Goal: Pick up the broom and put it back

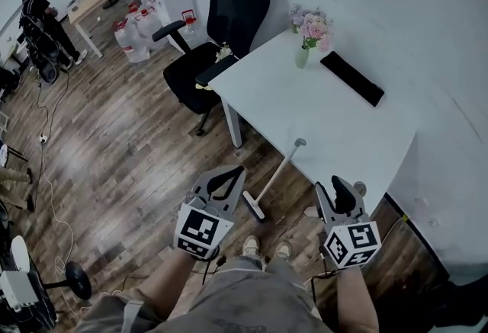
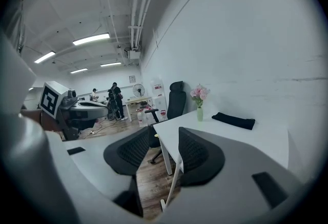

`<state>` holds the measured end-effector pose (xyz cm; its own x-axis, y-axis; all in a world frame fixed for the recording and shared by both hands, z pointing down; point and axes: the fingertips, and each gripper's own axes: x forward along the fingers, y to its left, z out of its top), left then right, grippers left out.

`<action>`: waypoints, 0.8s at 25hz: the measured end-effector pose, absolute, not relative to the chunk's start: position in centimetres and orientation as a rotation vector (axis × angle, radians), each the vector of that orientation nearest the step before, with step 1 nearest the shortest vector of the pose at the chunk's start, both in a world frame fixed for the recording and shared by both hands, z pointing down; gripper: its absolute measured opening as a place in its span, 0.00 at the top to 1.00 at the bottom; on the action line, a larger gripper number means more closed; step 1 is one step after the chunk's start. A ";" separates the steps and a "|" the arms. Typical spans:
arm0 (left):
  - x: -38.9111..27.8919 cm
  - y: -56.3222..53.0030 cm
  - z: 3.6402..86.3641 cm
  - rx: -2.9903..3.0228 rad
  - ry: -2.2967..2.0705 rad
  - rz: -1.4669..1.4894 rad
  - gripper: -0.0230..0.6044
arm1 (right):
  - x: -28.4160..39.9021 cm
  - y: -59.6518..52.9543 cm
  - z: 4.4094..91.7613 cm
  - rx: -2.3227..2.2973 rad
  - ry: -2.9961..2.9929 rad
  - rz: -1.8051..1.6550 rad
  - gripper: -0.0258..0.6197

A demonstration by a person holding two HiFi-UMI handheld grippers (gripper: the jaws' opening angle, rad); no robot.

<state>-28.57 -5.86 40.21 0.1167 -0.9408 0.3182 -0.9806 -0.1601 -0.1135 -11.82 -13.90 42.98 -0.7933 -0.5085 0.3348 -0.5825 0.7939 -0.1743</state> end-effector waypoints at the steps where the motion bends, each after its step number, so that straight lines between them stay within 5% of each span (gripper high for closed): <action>1: -28.6 -6.1 40.4 2.240 -1.953 0.480 0.94 | -11.9 -14.3 43.3 0.834 -2.710 0.398 0.67; 20: -31.4 -12.0 45.9 2.099 -1.952 0.575 0.94 | -18.6 -21.5 52.6 0.687 -2.621 0.551 0.62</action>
<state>-31.38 -12.02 45.95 0.0427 -0.9047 0.4239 -0.9900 -0.0955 -0.1042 -18.64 -21.51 52.60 -0.8107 -0.3813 0.4443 -0.5279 0.8043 -0.2729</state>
